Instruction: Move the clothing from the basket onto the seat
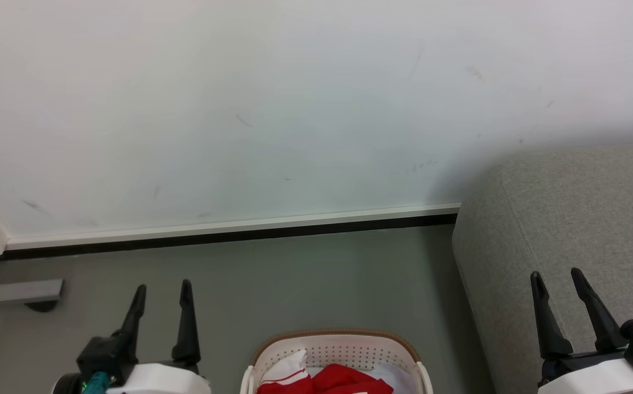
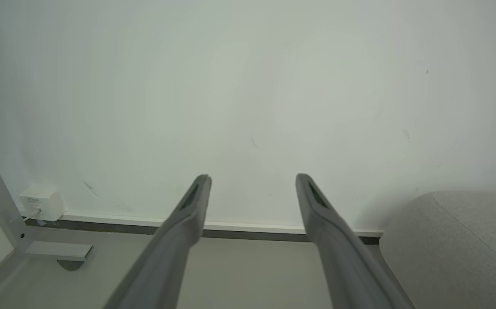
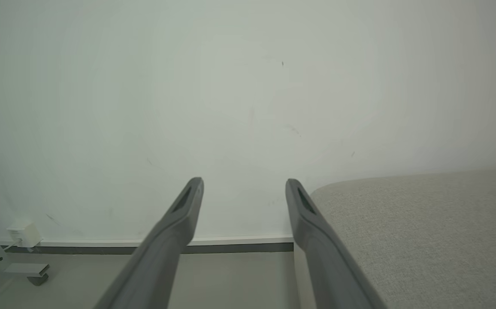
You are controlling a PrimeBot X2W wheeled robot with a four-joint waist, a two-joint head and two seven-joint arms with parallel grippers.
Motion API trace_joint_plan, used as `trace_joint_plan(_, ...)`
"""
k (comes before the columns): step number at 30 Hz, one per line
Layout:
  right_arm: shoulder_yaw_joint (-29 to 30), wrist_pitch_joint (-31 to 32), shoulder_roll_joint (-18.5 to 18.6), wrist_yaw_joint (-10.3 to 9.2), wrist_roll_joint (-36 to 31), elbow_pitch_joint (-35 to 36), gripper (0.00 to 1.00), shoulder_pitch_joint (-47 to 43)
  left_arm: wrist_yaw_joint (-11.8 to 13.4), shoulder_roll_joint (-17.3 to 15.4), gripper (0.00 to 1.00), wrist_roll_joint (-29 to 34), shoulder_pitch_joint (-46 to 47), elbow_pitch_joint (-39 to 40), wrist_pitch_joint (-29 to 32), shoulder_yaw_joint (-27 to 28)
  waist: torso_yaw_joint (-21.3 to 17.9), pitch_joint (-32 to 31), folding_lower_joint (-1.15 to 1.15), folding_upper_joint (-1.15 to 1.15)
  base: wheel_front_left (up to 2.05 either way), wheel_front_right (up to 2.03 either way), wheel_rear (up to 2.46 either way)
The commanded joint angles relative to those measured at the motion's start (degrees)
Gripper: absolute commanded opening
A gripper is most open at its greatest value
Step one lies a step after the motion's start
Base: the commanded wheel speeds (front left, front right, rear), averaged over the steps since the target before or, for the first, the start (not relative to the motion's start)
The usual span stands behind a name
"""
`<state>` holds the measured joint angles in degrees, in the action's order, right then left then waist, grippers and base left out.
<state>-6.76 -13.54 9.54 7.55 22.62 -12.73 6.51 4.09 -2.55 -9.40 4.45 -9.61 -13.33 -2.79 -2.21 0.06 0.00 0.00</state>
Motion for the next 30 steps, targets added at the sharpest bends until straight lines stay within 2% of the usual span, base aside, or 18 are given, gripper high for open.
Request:
trace_joint_plan(1, -0.13, -0.47, 0.55, -0.11, -1.41, 0.33, 1.0, 0.66, 0.15, -0.54, 1.0, 1.78, 0.06, 0.11, -0.73, -0.08, -0.03, -0.01, 0.0, 0.0, 0.0, 0.0, 0.0)
trace_joint_plan(14, -0.93, -1.77, 0.93, -0.12, -4.8, 0.61, 1.0, 0.72, 0.49, -0.55, 1.0, 6.13, 0.26, 0.0, -1.95, -0.42, -0.3, -0.11, 0.0, 0.0, 0.0, 0.0, 0.0)
trace_joint_plan(30, -1.05, -1.67, 1.09, -0.12, -3.03, 0.41, 1.0, 0.68, 0.09, -0.53, 1.0, 5.44, 0.29, -0.31, -1.84, -0.35, -0.24, -0.31, 0.0, 0.0, 0.0, 0.0, 0.0)
